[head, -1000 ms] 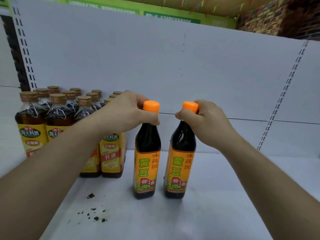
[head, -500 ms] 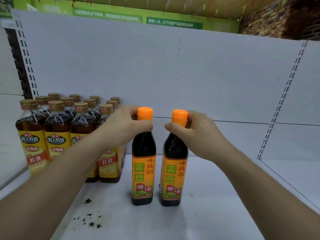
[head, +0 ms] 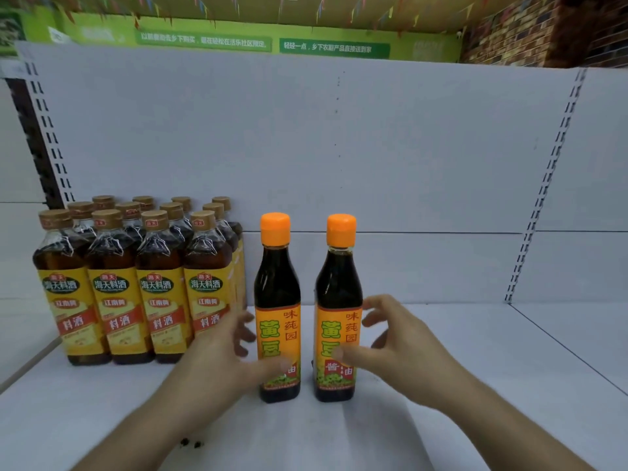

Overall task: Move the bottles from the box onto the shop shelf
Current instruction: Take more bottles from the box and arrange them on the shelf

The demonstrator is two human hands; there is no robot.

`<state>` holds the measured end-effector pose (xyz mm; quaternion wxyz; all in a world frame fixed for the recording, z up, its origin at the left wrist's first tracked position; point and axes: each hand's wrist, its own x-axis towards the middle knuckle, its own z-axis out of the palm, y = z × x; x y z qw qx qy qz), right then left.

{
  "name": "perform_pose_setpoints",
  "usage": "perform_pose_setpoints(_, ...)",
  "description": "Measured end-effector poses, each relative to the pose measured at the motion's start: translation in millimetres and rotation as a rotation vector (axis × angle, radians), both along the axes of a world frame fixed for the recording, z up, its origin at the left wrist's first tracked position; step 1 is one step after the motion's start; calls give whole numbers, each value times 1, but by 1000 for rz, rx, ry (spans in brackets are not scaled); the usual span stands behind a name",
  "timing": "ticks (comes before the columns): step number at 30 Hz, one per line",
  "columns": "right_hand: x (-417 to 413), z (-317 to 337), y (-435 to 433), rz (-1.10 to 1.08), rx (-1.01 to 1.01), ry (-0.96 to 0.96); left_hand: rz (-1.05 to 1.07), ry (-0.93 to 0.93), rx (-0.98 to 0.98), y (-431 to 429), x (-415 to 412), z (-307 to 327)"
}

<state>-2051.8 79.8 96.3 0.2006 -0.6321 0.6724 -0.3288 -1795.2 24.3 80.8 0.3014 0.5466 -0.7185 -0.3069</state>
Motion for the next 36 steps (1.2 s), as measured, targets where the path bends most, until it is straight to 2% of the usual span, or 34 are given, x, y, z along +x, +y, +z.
perform_pose_setpoints(7, 12, -26, -2, -29, -15, -30, 57, -122, -42, 1, -5, -24)
perform_pose_setpoints(24, 27, -35, -17, -34, -64, -60, 39, -29, -55, -1, -11, -28)
perform_pose_setpoints(36, 27, -36, -29, -22, -54, -54, 36, -65, -70, -13, -15, -29)
